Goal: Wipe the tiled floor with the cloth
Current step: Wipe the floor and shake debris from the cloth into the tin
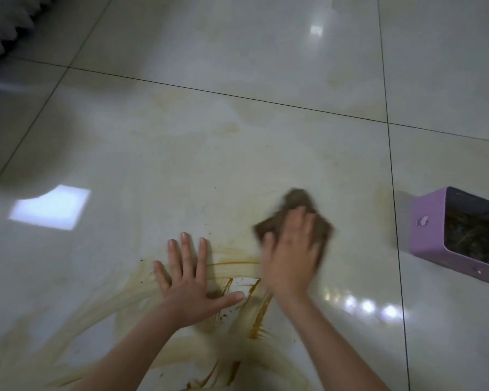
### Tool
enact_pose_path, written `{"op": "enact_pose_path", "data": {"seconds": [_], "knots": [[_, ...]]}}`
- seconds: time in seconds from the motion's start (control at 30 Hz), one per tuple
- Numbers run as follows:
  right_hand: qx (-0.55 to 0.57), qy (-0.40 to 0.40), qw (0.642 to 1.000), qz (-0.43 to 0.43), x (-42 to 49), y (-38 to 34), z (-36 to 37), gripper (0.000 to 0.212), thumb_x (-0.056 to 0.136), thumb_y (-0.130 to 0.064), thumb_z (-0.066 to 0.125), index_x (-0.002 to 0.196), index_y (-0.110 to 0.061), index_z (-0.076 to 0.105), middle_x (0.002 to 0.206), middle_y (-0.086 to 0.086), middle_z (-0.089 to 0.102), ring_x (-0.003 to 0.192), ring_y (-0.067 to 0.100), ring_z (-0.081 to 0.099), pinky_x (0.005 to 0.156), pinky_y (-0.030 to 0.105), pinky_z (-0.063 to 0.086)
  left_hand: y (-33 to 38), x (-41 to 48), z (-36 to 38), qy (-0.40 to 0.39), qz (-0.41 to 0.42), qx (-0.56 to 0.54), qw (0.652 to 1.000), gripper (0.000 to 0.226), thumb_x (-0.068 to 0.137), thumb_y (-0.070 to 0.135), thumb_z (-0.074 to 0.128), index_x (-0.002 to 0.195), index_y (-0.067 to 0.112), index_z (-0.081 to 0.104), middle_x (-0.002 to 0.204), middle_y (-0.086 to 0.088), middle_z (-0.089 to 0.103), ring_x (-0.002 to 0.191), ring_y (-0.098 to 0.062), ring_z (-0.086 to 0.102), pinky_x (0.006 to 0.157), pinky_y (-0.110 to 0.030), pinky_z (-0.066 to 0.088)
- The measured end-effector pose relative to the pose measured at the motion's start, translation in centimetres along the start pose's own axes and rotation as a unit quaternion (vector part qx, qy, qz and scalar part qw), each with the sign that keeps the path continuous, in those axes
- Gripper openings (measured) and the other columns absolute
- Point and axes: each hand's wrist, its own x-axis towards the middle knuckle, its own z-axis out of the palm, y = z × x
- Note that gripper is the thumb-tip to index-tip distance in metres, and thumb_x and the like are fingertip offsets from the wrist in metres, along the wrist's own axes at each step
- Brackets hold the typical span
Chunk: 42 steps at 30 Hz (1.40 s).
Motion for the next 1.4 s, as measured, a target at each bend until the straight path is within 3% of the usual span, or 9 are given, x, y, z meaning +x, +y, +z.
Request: {"op": "enact_pose_path", "data": {"seconds": [0.13, 0.27, 0.43, 0.57, 0.73, 0.93, 1.1, 1.23, 1.4], "knots": [[-0.022, -0.102, 0.96, -0.26, -1.5, -3.1, 1.1, 0.059, 0.101, -0.04, 0.022, 0.155, -0.016, 0.013, 0.162, -0.003, 0.006, 0.149, 0.015, -0.001, 0.121, 0.045, 0.015, -0.2, 0.1, -0.1, 0.007, 0.008, -0.007, 1.0, 0.132, 0.029, 0.106, -0.002, 0.126, 0.03, -0.052, 0.124, -0.001, -0.066, 0.114, -0.023, -0.062, 0.091, -0.053, -0.036], [-0.043, -0.185, 0.873, -0.45, 2.7, 4.6, -1.9, 0.057, 0.102, -0.036, 0.033, 0.154, -0.028, 0.014, 0.161, -0.013, 0.004, 0.148, 0.005, -0.005, 0.122, 0.037, 0.002, -0.7, 0.1, 0.1, 0.01, 0.028, -0.03, 0.999, 0.13, 0.028, 0.106, -0.005, 0.127, 0.034, -0.051, 0.122, 0.002, -0.067, 0.114, -0.022, -0.062, 0.098, -0.055, -0.032], [0.005, -0.084, 0.977, -0.198, 5.9, 12.4, -4.7, 0.053, 0.102, -0.024, 0.043, 0.152, -0.021, 0.026, 0.16, -0.005, 0.014, 0.149, 0.014, 0.007, 0.12, 0.045, 0.014, -1.6, -0.5, -0.8, 0.046, 0.04, -0.079, 0.995, 0.138, 0.04, 0.105, 0.009, 0.142, 0.022, -0.034, 0.149, 0.003, -0.042, 0.137, -0.017, -0.037, 0.115, -0.053, -0.013], [0.037, -0.062, 0.997, 0.009, 8.1, 5.7, -3.4, 0.056, 0.104, -0.03, 0.032, 0.155, -0.017, 0.014, 0.163, -0.001, 0.002, 0.15, 0.018, -0.002, 0.119, 0.044, 0.003, -1.8, -1.3, -2.1, 0.065, 0.035, -0.153, 0.985, 0.136, 0.053, 0.094, 0.032, 0.149, 0.016, -0.023, 0.161, -0.001, -0.014, 0.148, -0.017, -0.01, 0.119, -0.047, -0.001], [0.042, -0.14, 0.958, -0.246, 4.4, -4.7, -0.9, 0.055, 0.103, -0.027, 0.035, 0.155, -0.02, 0.017, 0.163, -0.004, 0.004, 0.149, 0.017, -0.002, 0.119, 0.047, 0.012, -1.9, -1.7, -3.3, 0.07, 0.035, -0.256, 0.963, 0.122, 0.067, 0.078, 0.043, 0.151, 0.013, -0.016, 0.162, 0.0, 0.006, 0.147, -0.021, 0.016, 0.12, -0.047, 0.014], [0.107, -0.287, 0.83, -0.466, -3.7, -0.5, -1.5, 0.059, 0.092, -0.005, 0.049, 0.148, -0.019, 0.038, 0.159, -0.009, 0.024, 0.148, 0.005, 0.009, 0.121, 0.03, 0.003, -2.0, -2.0, -3.2, 0.044, -0.009, -0.374, 0.926, 0.091, 0.08, 0.069, 0.022, 0.153, 0.027, -0.01, 0.159, 0.016, -0.005, 0.148, -0.014, -0.001, 0.122, -0.042, 0.0], [0.099, -0.218, 0.921, -0.308, 4.7, 6.9, -5.5, 0.057, 0.095, 0.006, 0.042, 0.148, -0.015, 0.038, 0.158, 0.002, 0.026, 0.146, 0.017, 0.023, 0.121, 0.029, 0.009, -2.9, -2.1, -2.7, 0.081, 0.02, -0.373, 0.924, 0.092, 0.079, 0.073, 0.033, 0.153, 0.033, -0.004, 0.158, 0.019, 0.003, 0.148, -0.014, 0.001, 0.121, -0.045, 0.006], [0.101, -0.129, 0.975, -0.15, 6.6, 10.8, -5.7, 0.052, 0.096, 0.006, 0.042, 0.146, -0.002, 0.033, 0.158, 0.013, 0.02, 0.148, 0.029, 0.015, 0.119, 0.027, 0.005, -2.7, -3.0, -1.3, 0.151, 0.062, -0.274, 0.948, 0.084, 0.085, 0.064, 0.032, 0.154, 0.026, 0.001, 0.151, 0.023, -0.001, 0.14, 0.006, -0.005, 0.118, -0.029, -0.005], [0.177, -0.107, 0.947, -0.247, -3.0, 2.8, -1.2, 0.059, 0.089, 0.01, 0.045, 0.145, -0.006, 0.04, 0.156, 0.005, 0.029, 0.148, 0.02, 0.016, 0.12, 0.026, -0.001, -1.7, -2.8, -0.2, 0.15, 0.066, -0.2, 0.966, 0.063, 0.102, 0.041, 0.031, 0.153, 0.02, 0.002, 0.16, 0.01, -0.004, 0.142, 0.002, -0.009, 0.117, -0.028, -0.008]]}}
